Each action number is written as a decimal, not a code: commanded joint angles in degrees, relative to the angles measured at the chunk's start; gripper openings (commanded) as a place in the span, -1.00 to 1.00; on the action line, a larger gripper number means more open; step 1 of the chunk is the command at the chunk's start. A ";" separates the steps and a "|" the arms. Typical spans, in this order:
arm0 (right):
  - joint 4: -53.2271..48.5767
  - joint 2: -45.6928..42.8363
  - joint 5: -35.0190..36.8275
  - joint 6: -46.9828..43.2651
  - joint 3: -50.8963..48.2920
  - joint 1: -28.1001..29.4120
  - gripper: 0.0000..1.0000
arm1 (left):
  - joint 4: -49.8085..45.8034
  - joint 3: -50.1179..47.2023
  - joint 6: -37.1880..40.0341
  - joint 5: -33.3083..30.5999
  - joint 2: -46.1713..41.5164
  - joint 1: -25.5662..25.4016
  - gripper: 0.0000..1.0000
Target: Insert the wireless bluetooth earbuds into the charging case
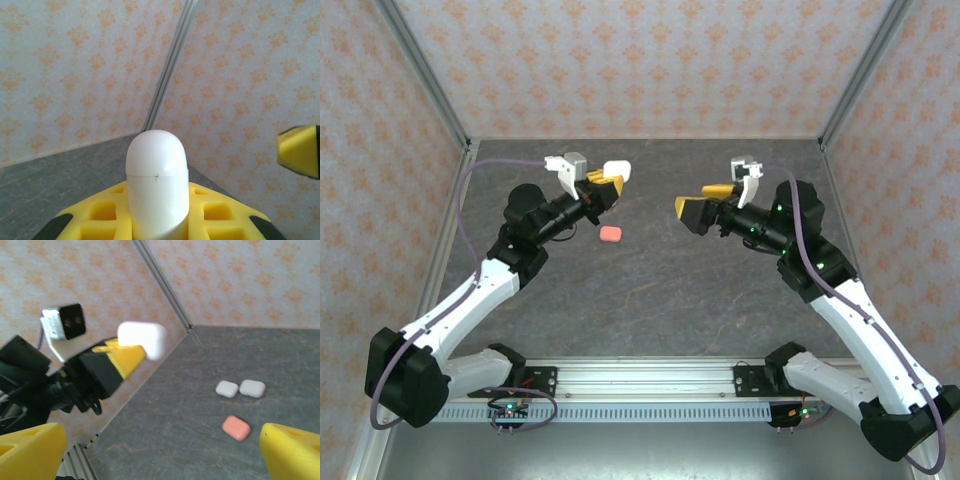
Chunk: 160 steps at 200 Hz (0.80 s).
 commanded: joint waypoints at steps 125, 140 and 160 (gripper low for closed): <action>-2.97 -3.63 13.09 7.03 -14.01 0.14 0.98 | -36.00 8.80 4.35 -19.99 8.50 4.91 -1.00; -3.13 -2.54 13.14 7.15 -13.92 0.15 0.98 | -36.85 8.87 3.50 -19.47 10.79 6.00 -1.00; -4.17 -1.39 12.71 7.29 -13.58 0.24 0.98 | -36.37 8.30 1.43 -17.65 14.00 7.91 -1.00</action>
